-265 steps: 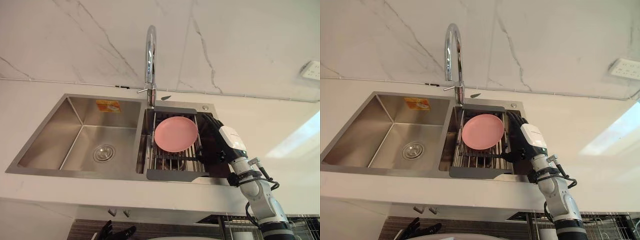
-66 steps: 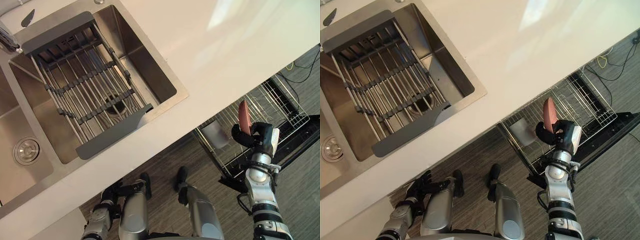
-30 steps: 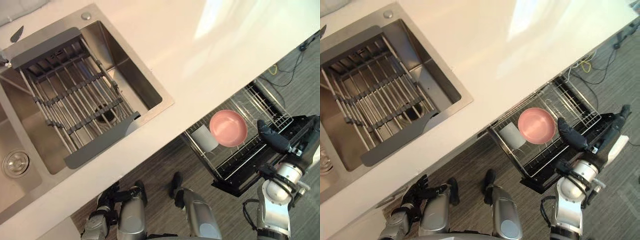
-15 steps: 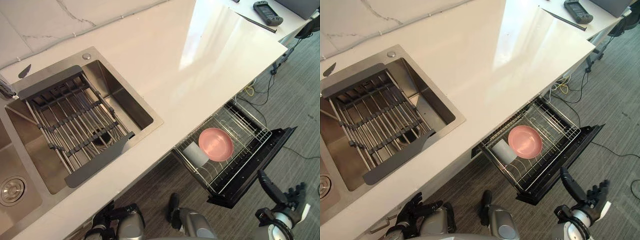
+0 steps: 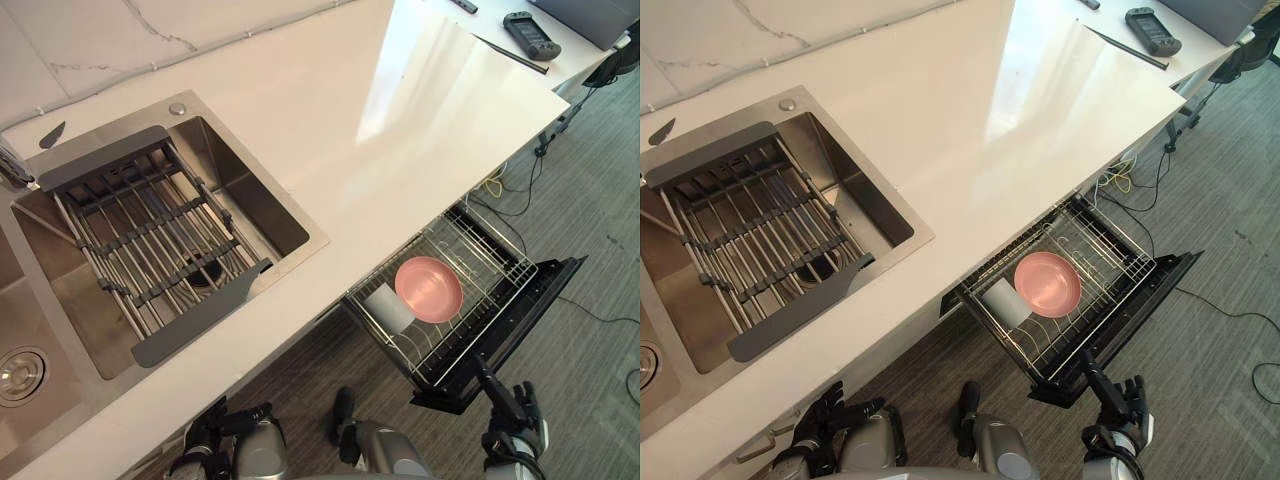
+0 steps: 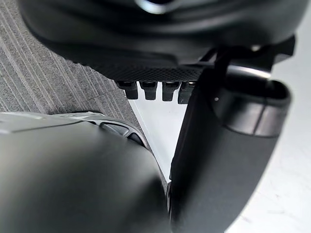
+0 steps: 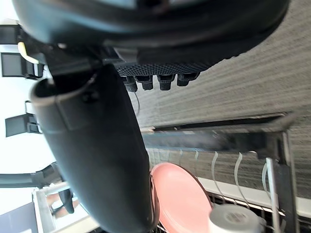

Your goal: Walk over to the sink, pick up the cup, carry it to the dishwasher, place the cup inside the dishwasher, then close the dishwasher door

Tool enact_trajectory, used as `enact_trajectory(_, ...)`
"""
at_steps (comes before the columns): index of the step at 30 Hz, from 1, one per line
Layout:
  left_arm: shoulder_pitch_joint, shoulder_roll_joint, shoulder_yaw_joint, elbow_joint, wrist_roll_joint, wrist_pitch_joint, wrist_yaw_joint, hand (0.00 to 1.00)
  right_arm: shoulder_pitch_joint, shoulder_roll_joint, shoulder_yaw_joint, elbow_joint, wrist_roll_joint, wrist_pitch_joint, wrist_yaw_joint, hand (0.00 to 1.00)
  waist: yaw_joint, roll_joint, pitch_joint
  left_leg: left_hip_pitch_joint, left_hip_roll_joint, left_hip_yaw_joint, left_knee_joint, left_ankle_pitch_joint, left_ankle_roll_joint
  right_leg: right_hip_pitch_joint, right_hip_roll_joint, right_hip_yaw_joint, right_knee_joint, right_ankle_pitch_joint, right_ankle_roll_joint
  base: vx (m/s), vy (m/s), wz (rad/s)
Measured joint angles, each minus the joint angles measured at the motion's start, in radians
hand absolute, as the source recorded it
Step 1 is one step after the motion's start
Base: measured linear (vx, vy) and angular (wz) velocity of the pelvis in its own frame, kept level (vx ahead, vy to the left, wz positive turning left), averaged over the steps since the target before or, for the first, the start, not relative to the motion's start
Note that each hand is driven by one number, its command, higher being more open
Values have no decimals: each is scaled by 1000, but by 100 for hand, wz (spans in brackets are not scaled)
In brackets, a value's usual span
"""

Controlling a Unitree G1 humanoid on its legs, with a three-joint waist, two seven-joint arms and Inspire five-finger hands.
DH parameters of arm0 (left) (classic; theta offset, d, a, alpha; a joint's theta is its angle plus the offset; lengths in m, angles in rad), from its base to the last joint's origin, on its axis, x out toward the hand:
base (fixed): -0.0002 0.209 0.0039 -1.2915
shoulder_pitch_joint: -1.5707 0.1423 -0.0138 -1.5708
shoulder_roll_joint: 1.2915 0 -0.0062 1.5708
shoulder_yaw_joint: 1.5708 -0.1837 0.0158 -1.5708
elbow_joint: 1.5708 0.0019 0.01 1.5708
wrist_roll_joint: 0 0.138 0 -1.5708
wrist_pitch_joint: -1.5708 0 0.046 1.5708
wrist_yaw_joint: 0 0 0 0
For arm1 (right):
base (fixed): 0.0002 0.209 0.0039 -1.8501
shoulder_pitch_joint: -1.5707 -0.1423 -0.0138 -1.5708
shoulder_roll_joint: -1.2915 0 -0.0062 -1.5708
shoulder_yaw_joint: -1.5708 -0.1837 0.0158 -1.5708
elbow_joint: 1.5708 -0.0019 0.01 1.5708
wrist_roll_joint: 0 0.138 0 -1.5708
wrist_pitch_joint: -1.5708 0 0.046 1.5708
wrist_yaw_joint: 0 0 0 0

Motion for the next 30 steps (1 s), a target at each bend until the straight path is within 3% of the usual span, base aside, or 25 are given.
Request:
enact_trajectory(10, -45, 0, 3, -6, -2, 20, 7, 100, -62, 0, 15, 36, 78, 1, 81, 100, 19, -4, 9, -49, 6, -13, 25, -2, 1, -36, 0, -12, 11, 3, 0, 0, 1, 2)
enact_trajectory(18, -87, -12, 1, -38, -26, 28, 5, 100, -102, -35, 8, 21, 111, 15, 129, 100, 30, 0, 61, -87, -3, -40, 31, 3, 7, -70, -21, -57, 41, -9, -9, -7, 1, 7)
enact_trajectory(30, -128, -54, -23, -40, -39, 30, -36, 100, -185, -124, 45, -4, 70, 71, 208, 100, 49, 32, 94, -84, -51, -95, 6, 35, 20, -73, -78, -108, 120, -48, -8, -12, 2, 17)
